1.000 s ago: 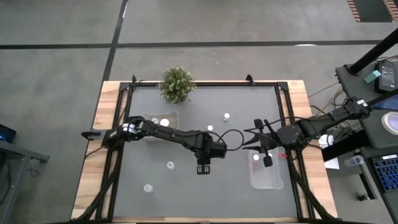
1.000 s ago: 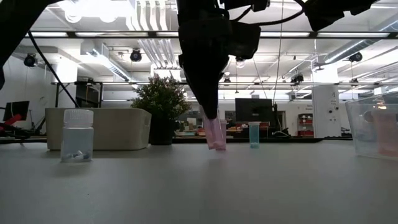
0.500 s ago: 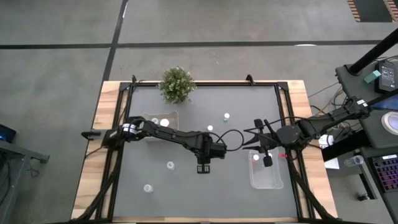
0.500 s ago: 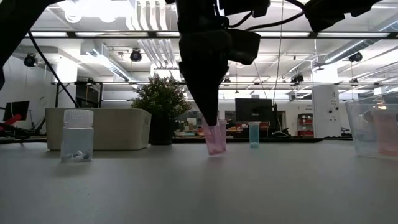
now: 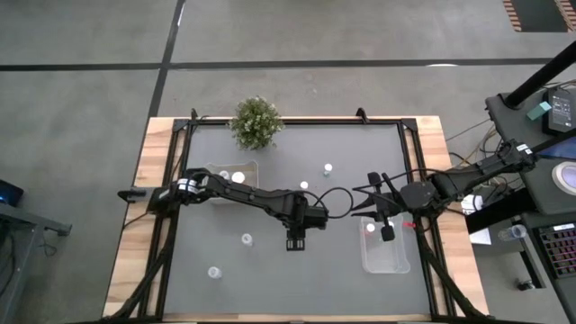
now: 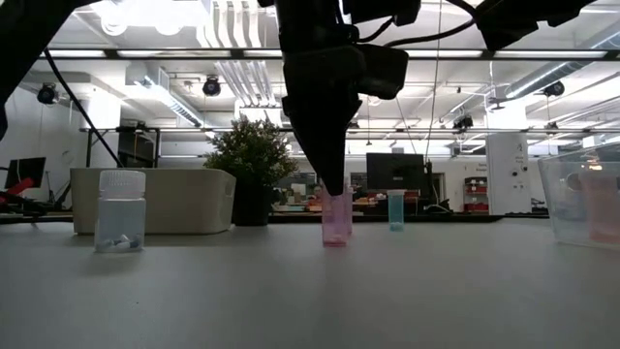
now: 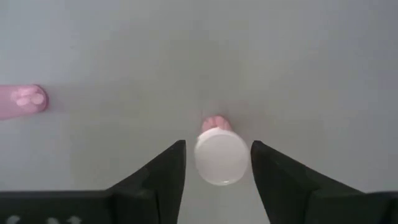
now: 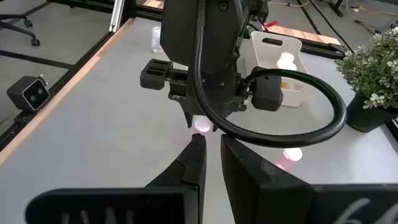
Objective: Pick and place medicine bottles into bin by pill shape (circle, oval)
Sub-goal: Put the bottom pink pill bottle into the transparent bin
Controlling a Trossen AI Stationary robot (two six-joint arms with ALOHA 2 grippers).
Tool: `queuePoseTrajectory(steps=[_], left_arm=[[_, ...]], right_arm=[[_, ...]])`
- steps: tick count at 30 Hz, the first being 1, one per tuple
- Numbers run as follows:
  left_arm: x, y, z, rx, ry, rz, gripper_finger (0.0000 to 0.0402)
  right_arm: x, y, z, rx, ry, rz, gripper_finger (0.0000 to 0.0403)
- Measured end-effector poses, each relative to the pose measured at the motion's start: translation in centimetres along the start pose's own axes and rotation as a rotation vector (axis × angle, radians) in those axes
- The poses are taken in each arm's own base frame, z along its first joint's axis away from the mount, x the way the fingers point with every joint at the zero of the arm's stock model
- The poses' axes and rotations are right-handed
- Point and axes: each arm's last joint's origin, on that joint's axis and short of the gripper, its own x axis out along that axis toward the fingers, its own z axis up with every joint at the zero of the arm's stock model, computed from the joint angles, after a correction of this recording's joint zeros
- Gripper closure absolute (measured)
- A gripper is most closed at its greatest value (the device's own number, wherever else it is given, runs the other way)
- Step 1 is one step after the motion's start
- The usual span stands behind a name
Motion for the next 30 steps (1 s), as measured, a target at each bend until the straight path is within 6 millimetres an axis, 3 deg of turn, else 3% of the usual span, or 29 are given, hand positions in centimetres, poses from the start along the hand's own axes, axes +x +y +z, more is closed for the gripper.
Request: queuePoseTrajectory(steps=[7, 15, 23, 30], left_arm=[[-0.4, 0.0, -0.1, -0.001, -0.002, -0.001, 0.0219], [-4.3, 0.4, -0.8, -0.002, -0.026, -0.006, 0.0218], [-9.2, -0.6, -1.9, 0.083, -0.174, 0.054, 0.0218], [-11.5, -1.9, -4.1, 0.169, -0.365, 0.034, 0.0219]], right_arm=[[0.0, 0.0, 0.0, 0.0, 0.0, 0.0, 0.0365], [0.3, -0.1, -0.1, 0.043, 0.011, -0.058, 0.0365], [3.1, 0.5, -1.2, 0.095, 0.113, -0.082, 0.0365], [6.0, 1.1, -1.7, 0.104, 0.141, -0.084, 0.0365]])
